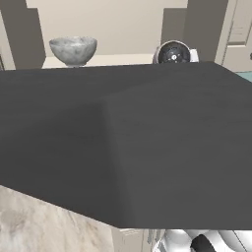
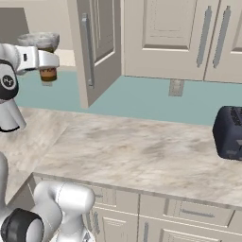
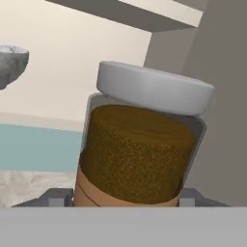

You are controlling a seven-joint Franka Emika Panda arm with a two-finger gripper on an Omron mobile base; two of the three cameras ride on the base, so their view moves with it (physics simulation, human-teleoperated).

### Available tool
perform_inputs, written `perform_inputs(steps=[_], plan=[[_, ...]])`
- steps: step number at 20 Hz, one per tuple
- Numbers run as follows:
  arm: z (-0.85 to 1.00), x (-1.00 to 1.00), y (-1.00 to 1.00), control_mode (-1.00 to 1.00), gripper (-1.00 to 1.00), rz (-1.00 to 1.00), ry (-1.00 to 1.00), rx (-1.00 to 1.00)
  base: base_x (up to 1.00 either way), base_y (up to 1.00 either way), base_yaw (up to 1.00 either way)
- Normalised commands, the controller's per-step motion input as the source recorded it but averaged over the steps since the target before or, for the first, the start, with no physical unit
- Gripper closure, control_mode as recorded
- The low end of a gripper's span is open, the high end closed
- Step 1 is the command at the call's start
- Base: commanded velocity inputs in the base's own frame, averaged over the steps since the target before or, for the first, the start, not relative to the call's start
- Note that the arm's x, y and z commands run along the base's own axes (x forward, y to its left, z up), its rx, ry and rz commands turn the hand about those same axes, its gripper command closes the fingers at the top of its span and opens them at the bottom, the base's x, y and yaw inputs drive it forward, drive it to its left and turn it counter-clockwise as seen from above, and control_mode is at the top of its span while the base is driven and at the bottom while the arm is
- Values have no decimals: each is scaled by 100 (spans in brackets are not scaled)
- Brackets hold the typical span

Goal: Take the cinnamon bottle from the cabinet and place it on the dining table, next to the plate with the cupcake. Then take the chocolate from the dining counter and place it on the cupcake plate.

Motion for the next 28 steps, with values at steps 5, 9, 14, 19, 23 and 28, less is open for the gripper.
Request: perform_inputs(steps=[5, 9, 14, 19, 23, 28], plan=[[-27, -75, -18, -100, 100, 8, 12, 0, 0, 0, 0], [-12, -18, -2, 100, 100, 2, 8, 0, 0, 0, 0], [0, 0, 0, 100, 100, 0, 0, 0, -63, -15, 12], [0, 0, 0, 100, 100, 0, 0, 0, -100, -46, 13], [0, 0, 0, 100, 100, 0, 0, 0, -100, -68, -2], [0, 0, 0, 100, 100, 0, 0, 0, -81, -76, -43]])
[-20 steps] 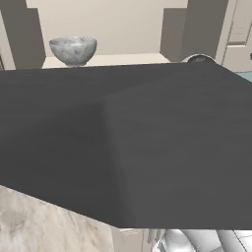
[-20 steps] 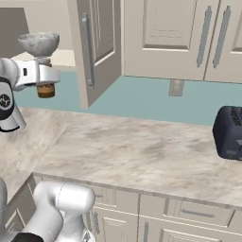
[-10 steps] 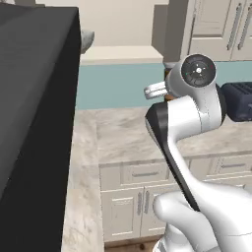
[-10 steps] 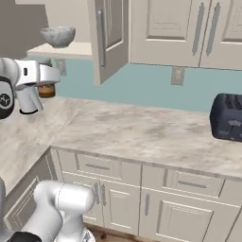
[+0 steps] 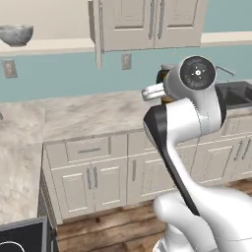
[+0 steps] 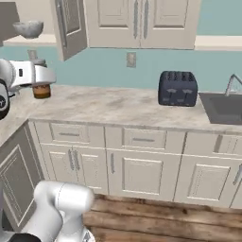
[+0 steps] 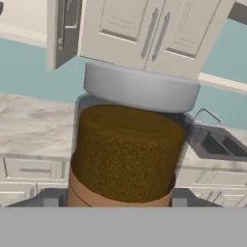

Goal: Take the cinnamon bottle from the cabinet and place it on the dining table, next to the plate with the cupcake. Then take the chocolate from the dining counter and place it on the cupcake plate.

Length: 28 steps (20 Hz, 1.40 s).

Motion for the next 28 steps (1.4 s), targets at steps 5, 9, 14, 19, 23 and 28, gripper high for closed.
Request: perform_inputs(steps=[5, 9, 14, 19, 23, 28], plan=[[0, 0, 0, 100, 100, 0, 0, 0, -45, -47, -68], [0, 0, 0, 100, 100, 0, 0, 0, -37, -35, -74], [0, 0, 0, 100, 100, 0, 0, 0, -33, -30, -76], [0, 0, 0, 100, 100, 0, 0, 0, -32, -27, -77], [0, 0, 0, 100, 100, 0, 0, 0, -30, -25, -78], [0, 0, 0, 100, 100, 0, 0, 0, -38, -35, -74]])
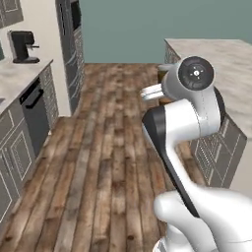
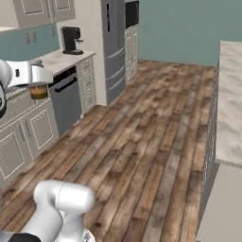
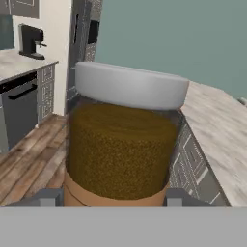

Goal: Take the cinnamon bottle from the cabinet and place it on the dining table, next to the plate with the cupcake. Then take the chocolate from the dining counter and place it on the cupcake plate.

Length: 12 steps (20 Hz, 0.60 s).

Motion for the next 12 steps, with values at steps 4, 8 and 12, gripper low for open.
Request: perform_inputs(steps=[4, 8, 12], plan=[[0, 0, 0, 100, 100, 0, 0, 0, -48, -72, -61], [0, 0, 0, 100, 100, 0, 0, 0, -10, -100, -48], [0, 0, 0, 100, 100, 0, 0, 0, 3, -100, -37]])
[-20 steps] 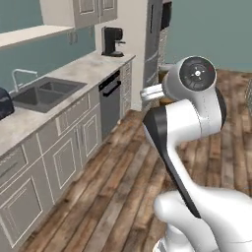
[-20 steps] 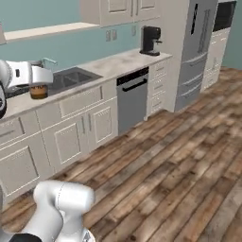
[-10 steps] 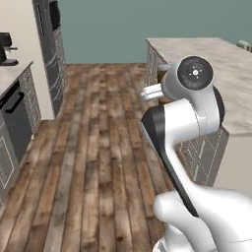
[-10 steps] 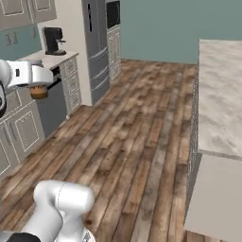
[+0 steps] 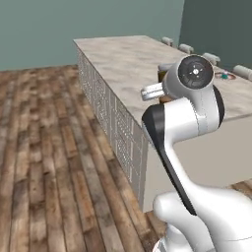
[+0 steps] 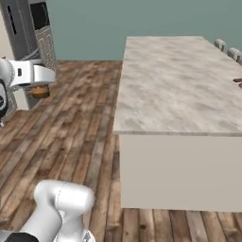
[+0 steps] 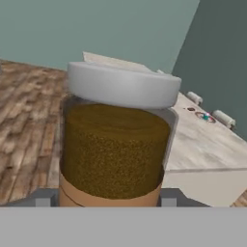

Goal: Take the cinnamon bottle from the cabinet and place it on the dining table, next to the plate with the cupcake. Then take the chocolate from the dining counter and place it on the cupcake plate.

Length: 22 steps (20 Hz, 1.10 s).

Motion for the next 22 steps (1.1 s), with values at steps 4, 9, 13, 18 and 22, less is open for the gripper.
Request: perform_inputs(steps=[4, 9, 13, 18, 22], plan=[[0, 0, 0, 100, 100, 0, 0, 0, 14, -100, -28], [0, 0, 0, 100, 100, 0, 0, 0, 24, -100, -23], [0, 0, 0, 100, 100, 0, 0, 0, 28, -100, -21], [0, 0, 0, 100, 100, 0, 0, 0, 32, -100, -21], [0, 0, 0, 100, 100, 0, 0, 0, 49, -100, -12]])
